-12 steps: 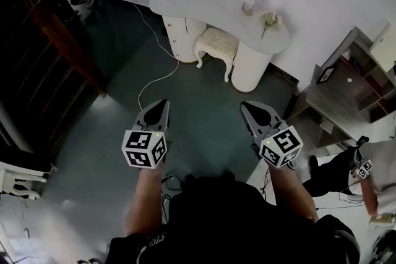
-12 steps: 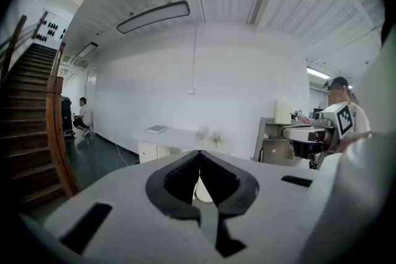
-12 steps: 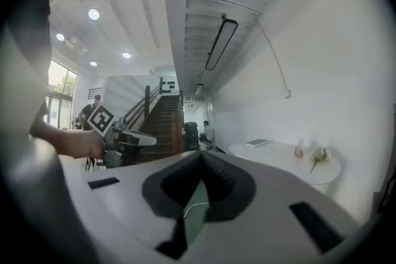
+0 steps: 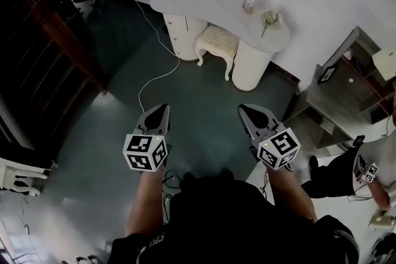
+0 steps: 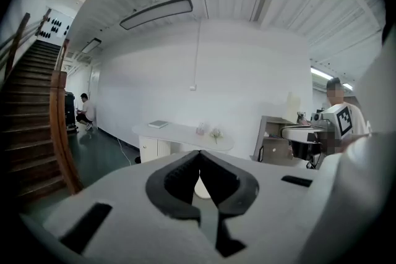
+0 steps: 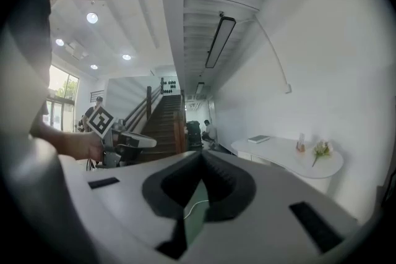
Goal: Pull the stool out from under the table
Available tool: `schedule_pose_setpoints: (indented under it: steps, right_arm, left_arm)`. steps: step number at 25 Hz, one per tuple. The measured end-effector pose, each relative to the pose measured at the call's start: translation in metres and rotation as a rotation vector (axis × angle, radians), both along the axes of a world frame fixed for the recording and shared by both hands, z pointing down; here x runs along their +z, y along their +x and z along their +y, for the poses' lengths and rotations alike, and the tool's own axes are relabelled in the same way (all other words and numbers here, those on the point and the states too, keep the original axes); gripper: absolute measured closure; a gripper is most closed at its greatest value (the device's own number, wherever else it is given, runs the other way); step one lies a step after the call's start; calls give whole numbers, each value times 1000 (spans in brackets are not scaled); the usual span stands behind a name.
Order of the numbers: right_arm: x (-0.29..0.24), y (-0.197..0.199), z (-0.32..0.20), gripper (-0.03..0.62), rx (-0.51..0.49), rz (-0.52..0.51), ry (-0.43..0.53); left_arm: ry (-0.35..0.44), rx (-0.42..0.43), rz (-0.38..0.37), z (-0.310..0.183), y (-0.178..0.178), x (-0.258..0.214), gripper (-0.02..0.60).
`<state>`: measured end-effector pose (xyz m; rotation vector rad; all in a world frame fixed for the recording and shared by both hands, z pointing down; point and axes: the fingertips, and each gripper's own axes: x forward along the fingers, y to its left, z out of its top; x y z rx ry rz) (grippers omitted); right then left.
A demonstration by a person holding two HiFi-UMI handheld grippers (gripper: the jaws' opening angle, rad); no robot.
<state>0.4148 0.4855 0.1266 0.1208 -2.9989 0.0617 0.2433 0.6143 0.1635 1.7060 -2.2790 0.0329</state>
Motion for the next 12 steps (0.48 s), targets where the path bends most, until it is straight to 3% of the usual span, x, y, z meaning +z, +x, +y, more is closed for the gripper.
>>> schedule_pose_setpoints:
  steps: [12]
  right_arm:
    - [10,52,-29,589,-52,-1,-52]
  left_arm:
    - [-26,-34,27,-26,59,11,572]
